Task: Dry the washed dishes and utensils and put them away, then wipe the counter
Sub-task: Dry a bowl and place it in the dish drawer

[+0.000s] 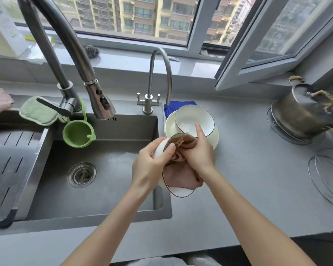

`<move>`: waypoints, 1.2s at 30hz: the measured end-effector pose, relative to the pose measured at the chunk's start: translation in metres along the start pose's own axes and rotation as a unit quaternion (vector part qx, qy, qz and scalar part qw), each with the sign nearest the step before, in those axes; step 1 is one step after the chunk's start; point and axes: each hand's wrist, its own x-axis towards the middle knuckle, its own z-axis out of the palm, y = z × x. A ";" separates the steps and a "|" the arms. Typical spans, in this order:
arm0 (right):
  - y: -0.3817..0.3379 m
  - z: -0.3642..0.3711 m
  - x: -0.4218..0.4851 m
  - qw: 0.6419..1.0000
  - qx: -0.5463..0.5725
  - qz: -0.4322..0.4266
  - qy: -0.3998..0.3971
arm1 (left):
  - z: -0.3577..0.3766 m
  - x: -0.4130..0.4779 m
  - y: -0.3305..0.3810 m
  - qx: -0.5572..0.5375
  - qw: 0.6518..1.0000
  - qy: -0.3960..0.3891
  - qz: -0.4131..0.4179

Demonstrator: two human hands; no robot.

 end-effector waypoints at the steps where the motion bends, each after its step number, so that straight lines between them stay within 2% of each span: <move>1: -0.002 0.000 0.005 0.999 0.048 0.024 -0.001 | 0.001 0.001 0.001 0.004 1.000 0.008 0.010; 6: 0.007 0.007 -0.002 0.985 0.147 0.088 -0.018 | -0.004 0.012 0.007 0.037 0.999 0.019 0.013; 7: 0.010 0.012 -0.012 0.966 0.215 0.141 -0.038 | -0.002 0.014 0.011 0.055 0.998 0.038 0.018; 9: 0.013 0.027 -0.025 0.870 0.368 0.304 -0.125 | 0.004 0.018 0.018 0.103 0.990 0.087 0.030; 10: 0.015 0.035 -0.025 0.826 0.421 0.347 -0.143 | 0.008 0.019 0.018 0.097 0.988 0.114 0.030; 12: 0.012 0.043 -0.014 0.791 0.481 0.362 -0.106 | 0.014 0.018 0.011 0.020 0.987 0.160 0.013; 13: 0.009 0.041 -0.011 0.811 0.462 0.350 -0.079 | 0.016 0.016 0.005 -0.018 0.987 0.161 0.005; 14: 0.009 0.035 -0.010 0.848 0.415 0.327 -0.034 | 0.015 0.014 0.000 -0.045 0.989 0.138 0.003; 16: 0.012 0.015 -0.013 0.908 0.328 0.256 0.040 | 0.004 0.015 -0.005 -0.080 0.996 0.029 -0.005; 18: 0.009 -0.007 -0.015 0.969 0.204 0.124 0.063 | -0.011 0.025 -0.001 -0.090 0.989 -0.107 -0.041; 19: 0.003 -0.017 -0.018 0.988 0.133 0.053 0.058 | -0.018 0.031 0.005 -0.079 0.982 -0.161 -0.053; 22: -0.009 -0.033 -0.013 0.999 -0.026 -0.048 0.002 | -0.023 0.038 0.026 -0.048 0.968 -0.238 -0.062; 26: -0.024 -0.054 -0.014 0.995 0.004 -0.098 -0.022 | -0.015 0.038 0.039 -0.149 0.966 -0.182 -0.110; 27: -0.028 -0.058 -0.018 0.990 0.006 -0.138 -0.022 | -0.016 0.037 0.039 -0.185 0.960 -0.166 -0.131; 29: -0.032 -0.061 -0.027 0.961 -0.092 -0.260 -0.020 | -0.015 0.035 0.039 -0.231 0.947 -0.152 -0.164; 30: -0.029 -0.060 -0.029 0.932 -0.180 -0.315 -0.018 | -0.015 0.034 0.041 -0.236 0.946 -0.149 -0.168; 32: -0.020 -0.057 -0.027 0.848 -0.348 -0.399 -0.030 | -0.013 0.034 0.045 -0.232 0.948 -0.150 -0.159; 34: -0.013 -0.055 -0.024 0.787 -0.433 -0.434 -0.072 | -0.011 0.033 0.050 -0.222 0.950 -0.150 -0.159; 36: -0.012 -0.057 -0.022 0.768 -0.452 -0.440 -0.108 | -0.010 0.033 0.053 -0.226 0.947 -0.147 -0.173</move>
